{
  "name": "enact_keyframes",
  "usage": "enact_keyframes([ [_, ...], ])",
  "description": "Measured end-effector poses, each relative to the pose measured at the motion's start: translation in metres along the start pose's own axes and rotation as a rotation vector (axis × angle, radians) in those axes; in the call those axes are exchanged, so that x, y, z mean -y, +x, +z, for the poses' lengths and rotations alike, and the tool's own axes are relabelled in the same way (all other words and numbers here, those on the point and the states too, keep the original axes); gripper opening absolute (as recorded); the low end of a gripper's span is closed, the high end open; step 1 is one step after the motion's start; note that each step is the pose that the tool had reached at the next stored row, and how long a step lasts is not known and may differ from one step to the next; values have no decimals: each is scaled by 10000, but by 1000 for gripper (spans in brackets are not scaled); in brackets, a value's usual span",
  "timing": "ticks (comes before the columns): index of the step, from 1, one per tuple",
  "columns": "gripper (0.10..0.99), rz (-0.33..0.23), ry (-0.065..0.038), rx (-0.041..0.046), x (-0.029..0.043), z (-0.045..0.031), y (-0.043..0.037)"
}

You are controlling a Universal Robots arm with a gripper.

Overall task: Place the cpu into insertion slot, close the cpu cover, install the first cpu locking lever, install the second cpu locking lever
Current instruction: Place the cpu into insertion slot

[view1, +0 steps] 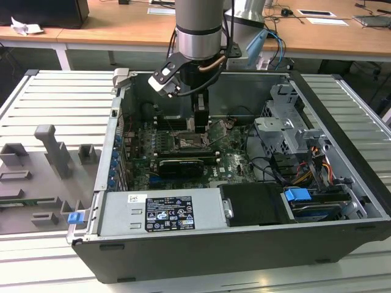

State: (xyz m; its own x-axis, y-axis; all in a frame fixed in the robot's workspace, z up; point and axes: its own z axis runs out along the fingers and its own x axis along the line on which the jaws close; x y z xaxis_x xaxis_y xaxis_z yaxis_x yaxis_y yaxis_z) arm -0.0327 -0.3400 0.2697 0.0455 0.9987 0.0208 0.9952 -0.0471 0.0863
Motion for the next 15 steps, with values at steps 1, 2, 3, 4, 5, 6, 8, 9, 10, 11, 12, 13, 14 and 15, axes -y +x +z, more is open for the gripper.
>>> enact_keyframes([
  [1,529,0,0,-1,0,3,0],
  [2,529,0,0,0,1,9,0],
  [3,529,0,0,0,1,13,0],
  [4,529,0,0,0,1,16,0],
  [5,529,0,0,0,2,20,0],
  [6,529,1,0,0,2,25,-1],
  [8,529,0,0,0,3,31,-1],
  [9,529,0,0,0,3,36,-1],
  [10,529,0,0,0,4,40,-1],
  [11,529,1,0,0,4,45,-1],
  [12,529,0,0,0,4,50,-1],
  [13,529,1,0,0,5,55,-1],
  [14,529,0,0,0,5,58,-1],
  [15,529,0,0,0,5,60,-1],
])
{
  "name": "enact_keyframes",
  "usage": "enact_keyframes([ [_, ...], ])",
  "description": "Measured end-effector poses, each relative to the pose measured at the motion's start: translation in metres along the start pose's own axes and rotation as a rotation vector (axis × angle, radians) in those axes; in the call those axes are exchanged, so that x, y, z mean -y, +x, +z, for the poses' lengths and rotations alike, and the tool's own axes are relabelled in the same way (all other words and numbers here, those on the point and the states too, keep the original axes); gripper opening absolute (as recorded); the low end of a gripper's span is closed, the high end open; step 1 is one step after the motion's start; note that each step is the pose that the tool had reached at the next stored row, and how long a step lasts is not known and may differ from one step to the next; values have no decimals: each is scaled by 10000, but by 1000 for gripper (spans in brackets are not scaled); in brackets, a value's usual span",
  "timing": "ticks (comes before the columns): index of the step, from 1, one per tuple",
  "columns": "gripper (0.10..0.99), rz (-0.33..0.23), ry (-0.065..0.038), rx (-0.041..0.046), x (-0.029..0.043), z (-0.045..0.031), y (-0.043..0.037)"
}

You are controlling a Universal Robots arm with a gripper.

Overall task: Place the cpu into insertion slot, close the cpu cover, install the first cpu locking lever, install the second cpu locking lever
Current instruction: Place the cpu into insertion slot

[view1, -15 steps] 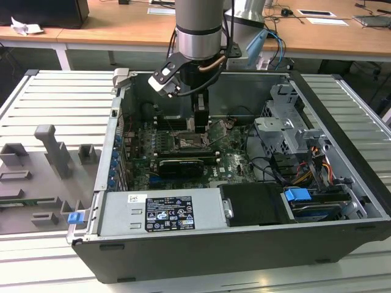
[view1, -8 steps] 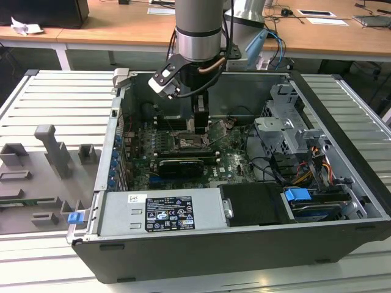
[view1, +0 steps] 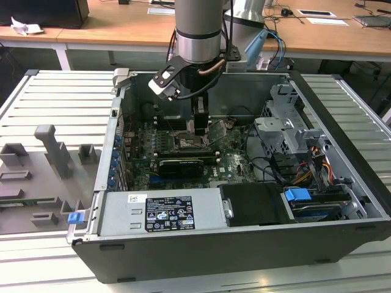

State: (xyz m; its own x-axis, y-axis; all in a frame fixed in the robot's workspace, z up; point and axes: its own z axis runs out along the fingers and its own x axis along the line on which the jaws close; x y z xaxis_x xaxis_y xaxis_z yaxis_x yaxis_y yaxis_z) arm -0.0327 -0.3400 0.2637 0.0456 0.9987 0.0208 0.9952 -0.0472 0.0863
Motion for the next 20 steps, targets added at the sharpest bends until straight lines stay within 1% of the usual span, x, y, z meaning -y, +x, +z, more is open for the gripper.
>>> enact_keyframes([
  [8,529,0,0,0,3,33,-1],
  [13,529,-9,-1,-2,10,64,30],
  [17,529,-167,2,-15,41,146,56],
  [20,529,-255,3,-23,80,217,87],
])
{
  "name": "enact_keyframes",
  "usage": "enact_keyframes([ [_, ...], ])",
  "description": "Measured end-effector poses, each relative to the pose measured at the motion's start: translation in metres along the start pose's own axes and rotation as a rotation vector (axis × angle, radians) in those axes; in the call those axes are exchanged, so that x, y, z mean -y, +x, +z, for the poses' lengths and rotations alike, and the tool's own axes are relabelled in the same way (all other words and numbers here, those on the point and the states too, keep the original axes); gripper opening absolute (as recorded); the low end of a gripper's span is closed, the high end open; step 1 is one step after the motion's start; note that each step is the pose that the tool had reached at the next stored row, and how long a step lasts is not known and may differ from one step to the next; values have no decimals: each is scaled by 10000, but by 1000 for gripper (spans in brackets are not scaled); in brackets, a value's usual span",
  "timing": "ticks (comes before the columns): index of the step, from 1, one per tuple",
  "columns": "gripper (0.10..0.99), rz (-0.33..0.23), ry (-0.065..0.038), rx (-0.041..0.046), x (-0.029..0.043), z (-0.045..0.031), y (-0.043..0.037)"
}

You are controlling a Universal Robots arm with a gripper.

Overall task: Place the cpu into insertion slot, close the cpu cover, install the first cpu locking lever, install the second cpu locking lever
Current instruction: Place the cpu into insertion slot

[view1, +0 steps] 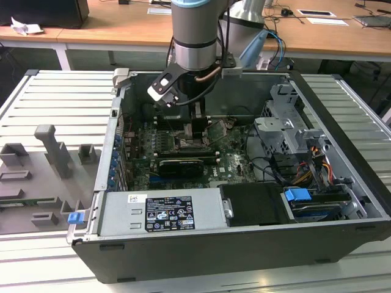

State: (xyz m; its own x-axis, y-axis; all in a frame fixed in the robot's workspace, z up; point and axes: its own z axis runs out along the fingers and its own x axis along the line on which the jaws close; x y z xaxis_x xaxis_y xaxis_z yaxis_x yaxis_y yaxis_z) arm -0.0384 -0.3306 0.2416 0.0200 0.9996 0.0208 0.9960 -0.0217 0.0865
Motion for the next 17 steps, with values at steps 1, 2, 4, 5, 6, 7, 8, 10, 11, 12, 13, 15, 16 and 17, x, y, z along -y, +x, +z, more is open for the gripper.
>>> enact_keyframes([
  [1,529,-23,1,0,14,26,18],
  [2,529,-38,1,-2,24,44,31],
  [4,529,-73,-1,-9,57,88,57],
  [5,529,-102,1,-8,78,124,74],
  [6,529,-117,1,-10,88,152,89],
  [7,529,-118,1,-10,91,172,98],
  [8,529,-118,1,-10,94,191,106],
  [10,529,-95,5,-6,100,260,113],
  [11,529,-53,4,-1,103,285,113],
  [12,529,27,3,7,103,296,113],
  [13,529,83,1,13,107,300,112],
  [15,529,97,1,13,109,309,112],
  [16,529,97,1,14,111,326,112],
  [17,529,97,1,19,114,351,111],
])
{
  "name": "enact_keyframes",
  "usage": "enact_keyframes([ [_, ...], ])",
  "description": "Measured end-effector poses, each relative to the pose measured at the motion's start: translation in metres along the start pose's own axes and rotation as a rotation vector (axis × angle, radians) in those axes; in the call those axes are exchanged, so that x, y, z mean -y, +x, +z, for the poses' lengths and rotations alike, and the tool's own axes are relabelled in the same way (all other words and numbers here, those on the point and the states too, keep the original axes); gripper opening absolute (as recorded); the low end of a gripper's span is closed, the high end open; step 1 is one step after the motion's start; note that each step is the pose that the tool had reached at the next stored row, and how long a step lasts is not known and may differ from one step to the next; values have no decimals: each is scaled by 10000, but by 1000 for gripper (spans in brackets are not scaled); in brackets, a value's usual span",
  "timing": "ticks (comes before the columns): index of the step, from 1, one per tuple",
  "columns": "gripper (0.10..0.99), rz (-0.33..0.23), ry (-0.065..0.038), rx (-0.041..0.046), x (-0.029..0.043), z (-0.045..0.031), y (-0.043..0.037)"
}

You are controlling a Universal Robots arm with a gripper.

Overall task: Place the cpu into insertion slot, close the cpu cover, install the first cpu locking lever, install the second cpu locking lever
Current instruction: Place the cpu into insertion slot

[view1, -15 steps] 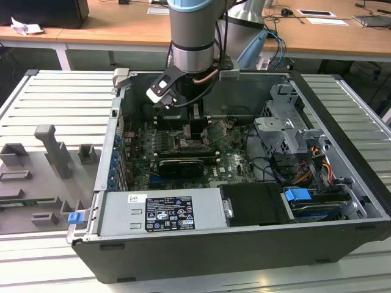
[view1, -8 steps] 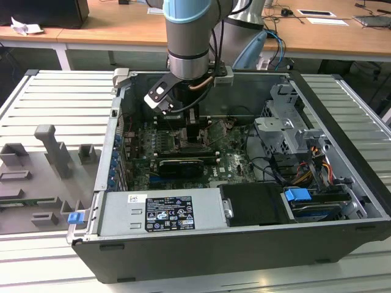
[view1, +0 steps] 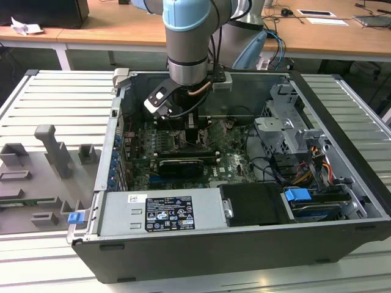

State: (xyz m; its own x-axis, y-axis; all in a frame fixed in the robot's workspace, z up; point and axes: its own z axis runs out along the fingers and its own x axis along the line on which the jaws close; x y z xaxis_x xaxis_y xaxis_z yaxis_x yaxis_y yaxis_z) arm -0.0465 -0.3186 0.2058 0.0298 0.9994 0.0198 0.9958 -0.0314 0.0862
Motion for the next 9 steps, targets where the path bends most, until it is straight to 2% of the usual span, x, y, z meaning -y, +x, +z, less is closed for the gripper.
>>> enact_keyframes([
  [9,529,41,-1,31,3,30,-1],
])
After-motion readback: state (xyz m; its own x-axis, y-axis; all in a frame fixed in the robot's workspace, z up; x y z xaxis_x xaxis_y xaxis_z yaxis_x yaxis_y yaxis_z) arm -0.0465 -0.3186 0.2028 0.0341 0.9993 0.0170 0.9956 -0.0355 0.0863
